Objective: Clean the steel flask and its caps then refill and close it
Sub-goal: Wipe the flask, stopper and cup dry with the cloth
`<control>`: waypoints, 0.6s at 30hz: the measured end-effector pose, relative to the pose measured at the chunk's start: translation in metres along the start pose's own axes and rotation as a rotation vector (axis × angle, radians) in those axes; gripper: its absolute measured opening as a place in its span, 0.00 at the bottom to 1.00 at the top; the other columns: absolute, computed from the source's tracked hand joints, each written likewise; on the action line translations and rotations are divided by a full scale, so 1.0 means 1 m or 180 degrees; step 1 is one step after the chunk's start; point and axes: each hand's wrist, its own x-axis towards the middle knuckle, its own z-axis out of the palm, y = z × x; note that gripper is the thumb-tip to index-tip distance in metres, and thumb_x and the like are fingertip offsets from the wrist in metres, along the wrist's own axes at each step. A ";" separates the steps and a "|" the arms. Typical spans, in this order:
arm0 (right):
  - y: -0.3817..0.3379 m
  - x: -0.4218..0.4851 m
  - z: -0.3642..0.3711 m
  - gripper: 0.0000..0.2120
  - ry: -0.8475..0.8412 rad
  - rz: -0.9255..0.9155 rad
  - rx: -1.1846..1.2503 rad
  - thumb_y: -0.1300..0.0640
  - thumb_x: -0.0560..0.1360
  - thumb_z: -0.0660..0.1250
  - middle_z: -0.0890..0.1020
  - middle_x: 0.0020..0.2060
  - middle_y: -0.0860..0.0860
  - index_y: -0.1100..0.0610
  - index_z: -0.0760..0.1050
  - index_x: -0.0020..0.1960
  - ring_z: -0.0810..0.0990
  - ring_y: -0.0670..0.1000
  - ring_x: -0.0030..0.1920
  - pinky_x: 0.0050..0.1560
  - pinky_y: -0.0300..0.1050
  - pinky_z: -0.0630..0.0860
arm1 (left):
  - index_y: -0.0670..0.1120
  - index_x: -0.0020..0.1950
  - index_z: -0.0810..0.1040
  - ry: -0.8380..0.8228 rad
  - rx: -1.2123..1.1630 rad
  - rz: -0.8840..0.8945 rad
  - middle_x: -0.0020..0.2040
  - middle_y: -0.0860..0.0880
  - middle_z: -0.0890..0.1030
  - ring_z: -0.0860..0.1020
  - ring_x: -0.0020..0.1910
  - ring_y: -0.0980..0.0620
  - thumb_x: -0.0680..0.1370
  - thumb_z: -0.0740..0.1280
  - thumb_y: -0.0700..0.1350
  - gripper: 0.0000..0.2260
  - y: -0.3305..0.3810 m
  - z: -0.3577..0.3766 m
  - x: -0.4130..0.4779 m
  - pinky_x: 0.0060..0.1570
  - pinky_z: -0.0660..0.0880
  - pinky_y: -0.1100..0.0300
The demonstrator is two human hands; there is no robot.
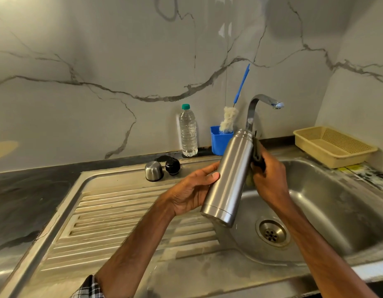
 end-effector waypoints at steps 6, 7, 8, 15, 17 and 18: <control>-0.006 -0.006 0.005 0.36 -0.0129 0.0115 0.0067 0.71 0.76 0.65 0.75 0.58 0.45 0.51 0.60 0.79 0.75 0.43 0.58 0.52 0.25 0.72 | 0.41 0.72 0.76 0.0278 -0.0199 -0.0071 0.61 0.41 0.80 0.82 0.56 0.47 0.79 0.69 0.44 0.21 0.000 0.002 0.003 0.59 0.80 0.52; -0.006 -0.006 0.006 0.37 -0.0153 0.0125 0.0011 0.72 0.76 0.64 0.75 0.59 0.47 0.51 0.59 0.79 0.74 0.42 0.59 0.52 0.23 0.71 | 0.40 0.71 0.76 0.0394 -0.0243 -0.0128 0.60 0.41 0.81 0.83 0.54 0.47 0.78 0.71 0.46 0.22 -0.001 0.004 0.003 0.56 0.81 0.53; -0.005 -0.006 0.006 0.37 -0.0184 0.0113 -0.0058 0.73 0.75 0.64 0.76 0.62 0.49 0.51 0.59 0.79 0.73 0.43 0.60 0.56 0.26 0.71 | 0.39 0.69 0.76 0.0525 -0.0202 -0.0182 0.57 0.41 0.83 0.84 0.52 0.47 0.78 0.71 0.48 0.22 -0.001 0.006 0.003 0.52 0.82 0.55; 0.000 -0.005 0.006 0.38 -0.0093 -0.0425 -0.0317 0.76 0.73 0.63 0.75 0.69 0.54 0.49 0.63 0.76 0.75 0.48 0.65 0.66 0.40 0.71 | 0.40 0.69 0.76 0.0890 0.0332 -0.0300 0.58 0.42 0.83 0.84 0.52 0.48 0.76 0.71 0.54 0.26 -0.004 0.008 0.006 0.50 0.81 0.57; 0.003 0.001 0.003 0.38 -0.0034 -0.0437 -0.0311 0.76 0.73 0.63 0.76 0.68 0.55 0.48 0.63 0.76 0.77 0.50 0.62 0.63 0.40 0.74 | 0.39 0.70 0.76 0.0742 0.0355 -0.0285 0.62 0.40 0.81 0.83 0.55 0.47 0.75 0.73 0.51 0.27 -0.005 0.004 0.006 0.55 0.81 0.55; 0.005 0.004 0.002 0.38 0.0005 -0.0385 -0.0311 0.76 0.73 0.62 0.77 0.66 0.55 0.48 0.64 0.76 0.78 0.49 0.58 0.59 0.35 0.74 | 0.40 0.70 0.76 0.0651 0.0375 -0.0284 0.63 0.39 0.81 0.82 0.57 0.46 0.75 0.74 0.51 0.27 -0.006 0.004 0.006 0.58 0.81 0.53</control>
